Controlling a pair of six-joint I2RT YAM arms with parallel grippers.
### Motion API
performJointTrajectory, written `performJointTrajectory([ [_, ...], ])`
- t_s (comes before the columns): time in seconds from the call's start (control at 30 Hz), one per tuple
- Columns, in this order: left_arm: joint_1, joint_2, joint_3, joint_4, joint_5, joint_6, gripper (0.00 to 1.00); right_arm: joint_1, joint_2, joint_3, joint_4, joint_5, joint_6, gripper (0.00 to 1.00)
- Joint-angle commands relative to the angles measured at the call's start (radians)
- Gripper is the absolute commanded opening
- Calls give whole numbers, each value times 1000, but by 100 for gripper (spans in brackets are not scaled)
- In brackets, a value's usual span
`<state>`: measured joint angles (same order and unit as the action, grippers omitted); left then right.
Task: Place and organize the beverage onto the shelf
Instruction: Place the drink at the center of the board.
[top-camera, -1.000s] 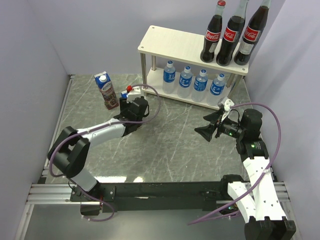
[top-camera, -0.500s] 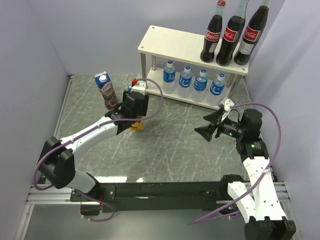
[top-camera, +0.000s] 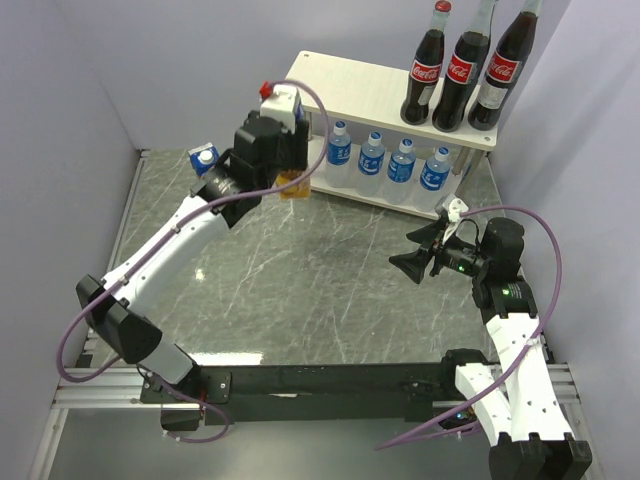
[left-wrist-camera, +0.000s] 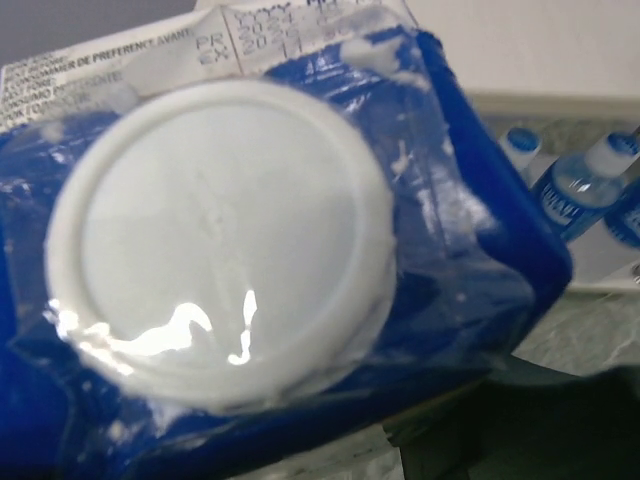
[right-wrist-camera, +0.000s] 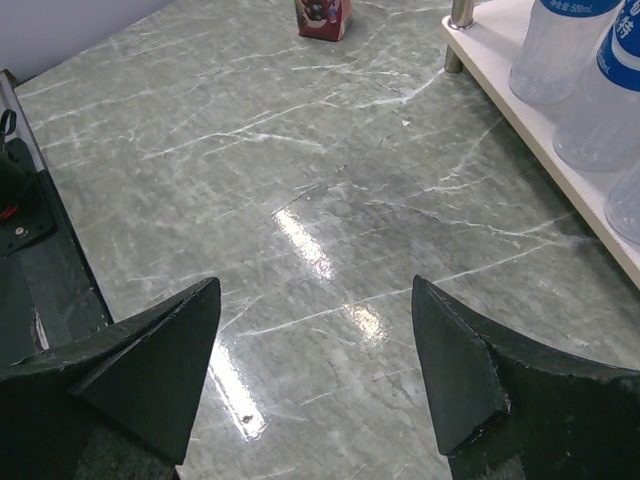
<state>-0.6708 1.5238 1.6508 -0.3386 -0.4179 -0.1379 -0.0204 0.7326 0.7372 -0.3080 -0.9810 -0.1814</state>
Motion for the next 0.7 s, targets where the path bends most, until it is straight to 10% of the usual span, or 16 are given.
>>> performJointTrajectory([
  [0.0, 4, 13, 240, 221, 44, 18, 24, -3, 1, 44, 14, -10, -13, 83],
  [0.23, 5, 162, 559, 187, 116, -3, 27, -1, 5, 44, 14, -13, -12, 83],
  [0.67, 5, 239, 681, 331, 203, -31, 32, -3, 7, 44, 15, -16, -12, 83],
])
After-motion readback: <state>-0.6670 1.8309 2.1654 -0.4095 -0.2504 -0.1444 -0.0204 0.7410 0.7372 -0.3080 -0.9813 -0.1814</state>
